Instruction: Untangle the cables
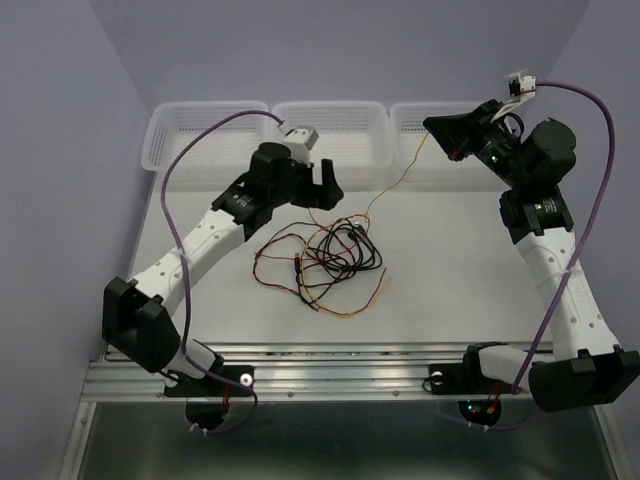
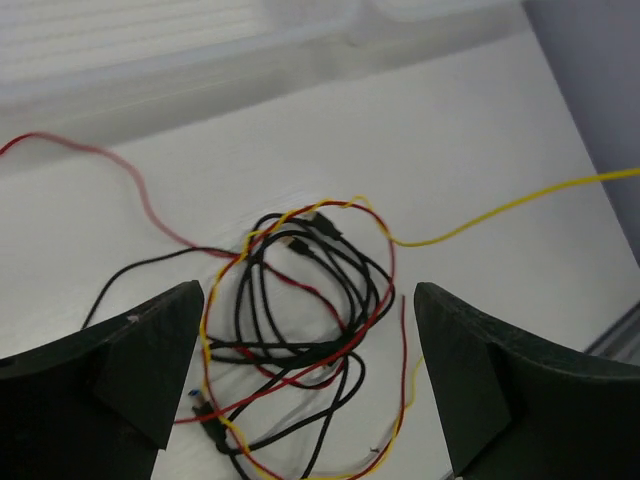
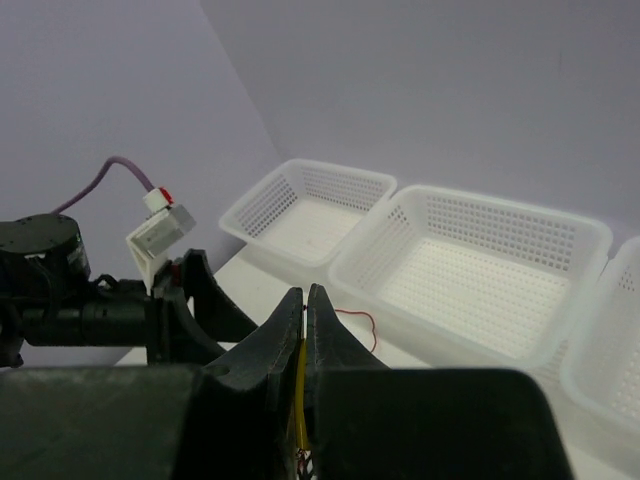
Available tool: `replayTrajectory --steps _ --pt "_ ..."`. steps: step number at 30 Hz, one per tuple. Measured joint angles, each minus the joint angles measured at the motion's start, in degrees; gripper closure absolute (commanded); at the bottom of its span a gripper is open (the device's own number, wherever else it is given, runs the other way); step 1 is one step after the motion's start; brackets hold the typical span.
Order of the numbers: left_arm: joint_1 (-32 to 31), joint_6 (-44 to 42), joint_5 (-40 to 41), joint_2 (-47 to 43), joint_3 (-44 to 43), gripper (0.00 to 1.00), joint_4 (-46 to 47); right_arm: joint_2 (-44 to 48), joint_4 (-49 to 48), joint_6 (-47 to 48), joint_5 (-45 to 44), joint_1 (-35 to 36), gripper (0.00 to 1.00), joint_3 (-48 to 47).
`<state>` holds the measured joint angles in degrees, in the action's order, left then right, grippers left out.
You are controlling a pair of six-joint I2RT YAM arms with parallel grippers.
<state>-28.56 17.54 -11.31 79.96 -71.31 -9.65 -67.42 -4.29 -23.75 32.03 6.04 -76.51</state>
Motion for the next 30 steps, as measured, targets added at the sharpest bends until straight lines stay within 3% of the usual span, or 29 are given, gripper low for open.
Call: replayTrajectory --steps 5,12,18,22,28,30 --pt "-8.7 -5.14 -2.82 8.98 -4.17 0.01 2.38 0.0 0.0 -0.74 0.59 0.0 0.99 -0.04" --pt "-10.12 -4.92 -6.69 19.5 -3.74 0.01 4.74 -0.22 0.31 -3.3 -0.04 0.0 0.99 -1.4" --pt "-10.8 -4.24 -9.55 20.61 -2.25 0.02 8.17 -0.37 -0.07 -5.64 -1.03 0.0 0.99 -2.78" --pt "-11.58 -3.5 -9.73 22.23 -2.36 0.31 10.8 -0.9 -0.07 -6.58 -1.14 0.0 0.99 -2.84" --pt "-11.76 -2.6 -9.16 27.08 -2.67 0.33 10.97 -0.9 0.11 -6.93 -3.32 0.0 0.99 -2.84" --pt "-11.85 -2.03 -8.92 27.47 -2.67 0.54 10.62 -0.85 0.33 -6.93 -4.55 0.0 0.99 -2.84"
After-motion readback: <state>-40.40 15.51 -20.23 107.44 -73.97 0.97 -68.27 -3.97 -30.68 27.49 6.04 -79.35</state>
